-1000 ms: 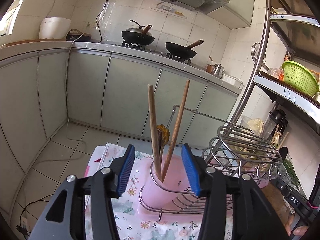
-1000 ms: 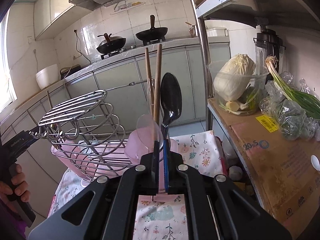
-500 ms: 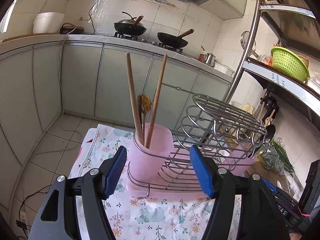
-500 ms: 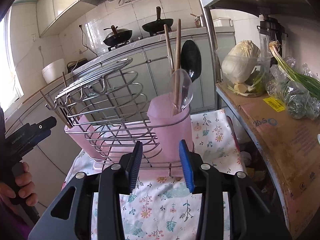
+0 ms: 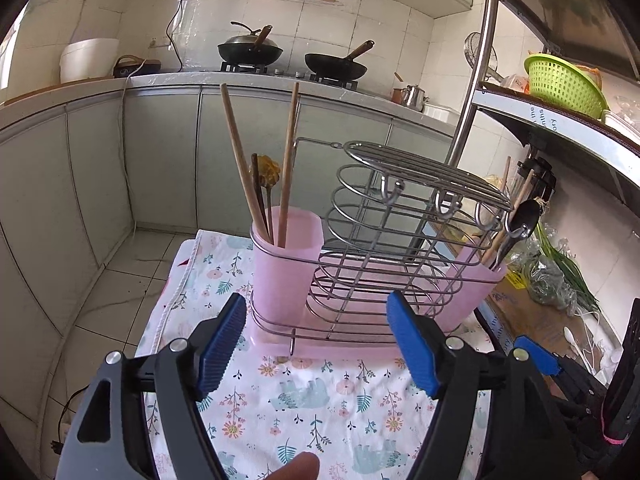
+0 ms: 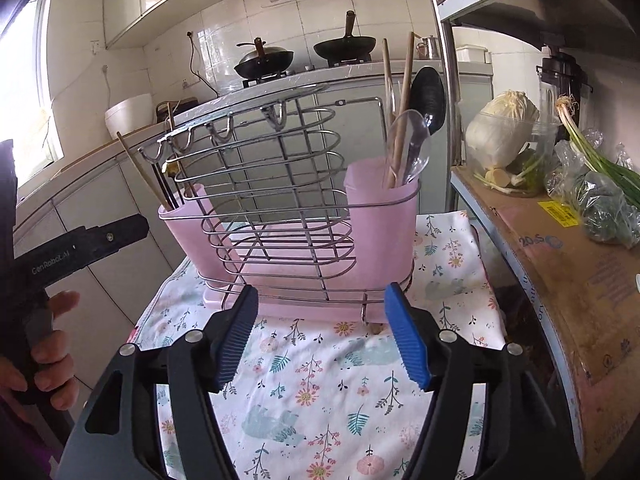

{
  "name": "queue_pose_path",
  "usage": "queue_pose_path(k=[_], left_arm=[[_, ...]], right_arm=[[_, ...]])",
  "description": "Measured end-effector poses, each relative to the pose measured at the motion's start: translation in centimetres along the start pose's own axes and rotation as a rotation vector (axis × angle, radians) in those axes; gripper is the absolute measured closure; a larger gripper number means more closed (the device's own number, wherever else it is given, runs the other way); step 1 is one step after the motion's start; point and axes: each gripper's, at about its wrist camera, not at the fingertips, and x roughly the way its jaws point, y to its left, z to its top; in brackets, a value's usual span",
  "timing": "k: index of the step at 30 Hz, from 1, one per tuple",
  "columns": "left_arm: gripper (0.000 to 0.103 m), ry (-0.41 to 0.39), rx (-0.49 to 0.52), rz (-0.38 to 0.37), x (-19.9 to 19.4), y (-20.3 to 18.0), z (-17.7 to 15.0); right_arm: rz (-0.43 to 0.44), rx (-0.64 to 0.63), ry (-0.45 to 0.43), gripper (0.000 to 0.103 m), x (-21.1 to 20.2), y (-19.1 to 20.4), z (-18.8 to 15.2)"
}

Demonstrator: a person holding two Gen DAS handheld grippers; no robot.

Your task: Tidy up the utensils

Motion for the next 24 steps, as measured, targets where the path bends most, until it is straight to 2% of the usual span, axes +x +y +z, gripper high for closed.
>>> queue_pose_path(k=[4, 10, 24], left_arm=[[0.032, -0.001, 0.020, -0.005, -0.7, -0.8, -0.6], [0.032, -0.001, 0.027, -0.016, -1.8, -1.3, -1.4], [0.032, -0.020, 0.023, -0.010, -4.3, -1.4, -2.8]], right_arm=[[-0.008, -0.003, -0.007, 0.031, -0.4, 0.2, -0.3], [0.000, 0.007, 0.011, 0.030, -0.8, 0.6, -0.8], [-0.029, 0.006, -0.016, 0.026, -2.2, 1.6, -1.8]])
